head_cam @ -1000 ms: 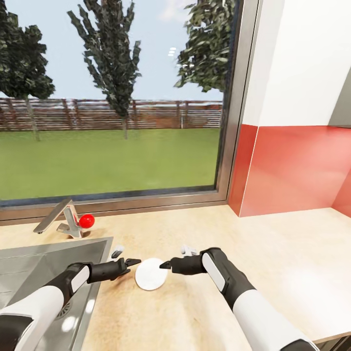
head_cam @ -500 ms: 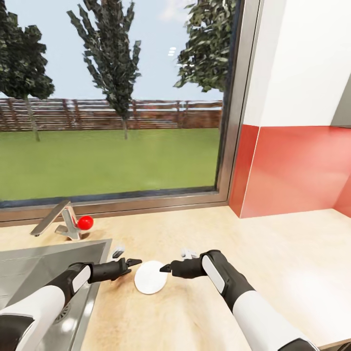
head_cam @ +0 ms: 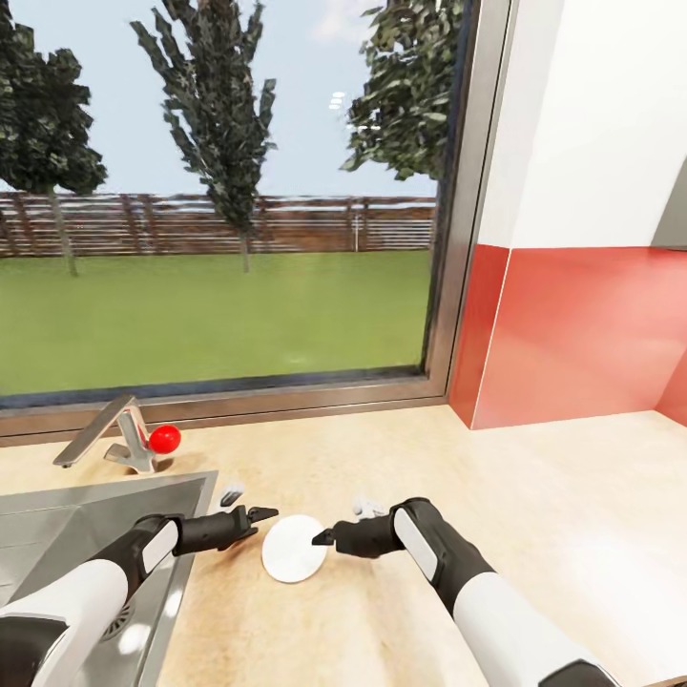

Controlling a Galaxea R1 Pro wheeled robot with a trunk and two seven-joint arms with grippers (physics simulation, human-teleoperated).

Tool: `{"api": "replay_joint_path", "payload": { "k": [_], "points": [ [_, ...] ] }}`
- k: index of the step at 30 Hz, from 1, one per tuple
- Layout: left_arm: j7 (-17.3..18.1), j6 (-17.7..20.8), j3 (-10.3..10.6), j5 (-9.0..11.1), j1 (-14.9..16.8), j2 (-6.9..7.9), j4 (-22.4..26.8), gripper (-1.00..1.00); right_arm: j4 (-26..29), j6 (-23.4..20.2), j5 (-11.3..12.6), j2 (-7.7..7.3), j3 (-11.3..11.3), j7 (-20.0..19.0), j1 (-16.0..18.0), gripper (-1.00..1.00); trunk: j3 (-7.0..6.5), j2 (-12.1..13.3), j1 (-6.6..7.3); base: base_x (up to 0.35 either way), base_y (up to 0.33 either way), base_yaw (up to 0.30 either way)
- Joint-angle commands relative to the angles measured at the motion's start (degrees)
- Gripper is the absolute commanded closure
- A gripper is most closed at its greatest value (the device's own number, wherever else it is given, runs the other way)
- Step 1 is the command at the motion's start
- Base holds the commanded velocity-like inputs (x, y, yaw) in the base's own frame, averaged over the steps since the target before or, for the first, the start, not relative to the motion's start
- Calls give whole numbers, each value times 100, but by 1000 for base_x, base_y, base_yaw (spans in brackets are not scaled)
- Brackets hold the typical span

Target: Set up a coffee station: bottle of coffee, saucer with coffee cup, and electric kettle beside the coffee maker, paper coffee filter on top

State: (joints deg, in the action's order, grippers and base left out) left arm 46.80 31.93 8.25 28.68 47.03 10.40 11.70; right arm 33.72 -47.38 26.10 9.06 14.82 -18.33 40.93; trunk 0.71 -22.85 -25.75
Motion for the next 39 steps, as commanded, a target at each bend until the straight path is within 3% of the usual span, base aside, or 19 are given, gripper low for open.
{"api": "replay_joint_path", "payload": {
  "k": [1, 18, 26, 39],
  "points": [
    [-13, 32, 106, -2, 0, 5, -6, -100, -38, -17, -35, 2, 8, -27, 3, -100, 9, -7, -3, 0, 0, 0],
    [-13, 32, 105, 29, -160, -109, -8, -100, -228, -13, -35, 93, 12, -30, 3, -100, 9, -7, -3, 0, 0, 0],
    [-13, 32, 106, 18, -167, -295, -1, -100, -256, -8, -35, 94, 12, -30, 3, -100, 9, -7, -3, 0, 0, 0],
    [-13, 32, 106, 40, -168, -321, -1, -100, -261, -8, -35, 94, 12, -30, 3, -100, 9, -7, -3, 0, 0, 0]
  ]
}}
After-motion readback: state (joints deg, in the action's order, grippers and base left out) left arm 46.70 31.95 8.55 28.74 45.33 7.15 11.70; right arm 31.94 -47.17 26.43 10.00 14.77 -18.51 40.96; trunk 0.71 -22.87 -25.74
